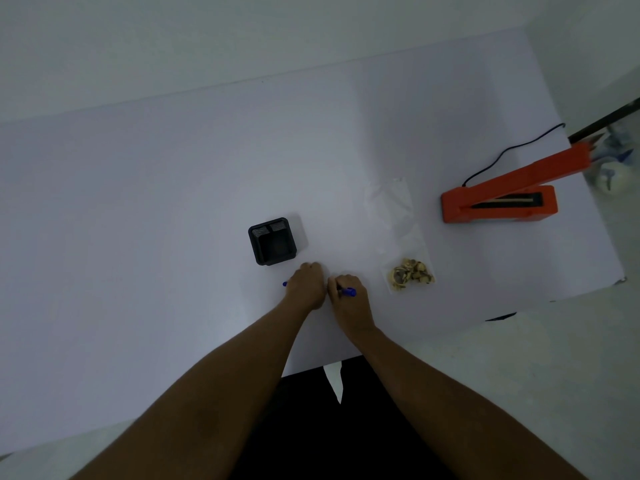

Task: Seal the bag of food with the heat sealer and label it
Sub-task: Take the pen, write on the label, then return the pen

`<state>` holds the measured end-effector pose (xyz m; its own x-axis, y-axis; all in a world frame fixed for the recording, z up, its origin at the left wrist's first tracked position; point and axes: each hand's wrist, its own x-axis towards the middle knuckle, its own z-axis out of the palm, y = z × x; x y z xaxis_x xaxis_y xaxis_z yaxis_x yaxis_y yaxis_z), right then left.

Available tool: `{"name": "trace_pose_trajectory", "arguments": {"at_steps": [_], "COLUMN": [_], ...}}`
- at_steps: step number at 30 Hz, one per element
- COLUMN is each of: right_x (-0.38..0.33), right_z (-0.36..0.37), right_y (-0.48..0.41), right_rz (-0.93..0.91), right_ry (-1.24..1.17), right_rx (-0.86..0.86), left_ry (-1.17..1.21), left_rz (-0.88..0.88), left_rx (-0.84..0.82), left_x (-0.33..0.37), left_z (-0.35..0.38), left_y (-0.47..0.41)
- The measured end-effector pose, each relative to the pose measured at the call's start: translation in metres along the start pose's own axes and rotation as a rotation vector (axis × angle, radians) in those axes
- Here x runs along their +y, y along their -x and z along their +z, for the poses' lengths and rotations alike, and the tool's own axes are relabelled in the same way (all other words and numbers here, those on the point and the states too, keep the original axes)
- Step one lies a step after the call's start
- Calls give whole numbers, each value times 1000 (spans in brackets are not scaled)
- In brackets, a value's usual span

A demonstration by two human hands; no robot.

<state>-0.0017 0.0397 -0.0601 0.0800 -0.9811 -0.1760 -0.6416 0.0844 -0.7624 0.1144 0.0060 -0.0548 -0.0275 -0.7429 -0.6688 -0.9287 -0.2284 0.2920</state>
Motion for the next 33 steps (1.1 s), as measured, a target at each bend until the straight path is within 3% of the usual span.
{"name": "trace_pose_trajectory", "arguments": {"at_steps": [8,33], "right_x": [3,1], "right_z": [1,2], "right_y": [-3,-3], "right_rz": [12,6], "right_ry": [-14,-52], "right_rx": [-52,4], "left_ry": [-8,-4], "left_rz": [3,-7], "left_rx": [4,0], "left_x": [1,-1], "left_z": [0,3], "left_y": [-1,-4]}}
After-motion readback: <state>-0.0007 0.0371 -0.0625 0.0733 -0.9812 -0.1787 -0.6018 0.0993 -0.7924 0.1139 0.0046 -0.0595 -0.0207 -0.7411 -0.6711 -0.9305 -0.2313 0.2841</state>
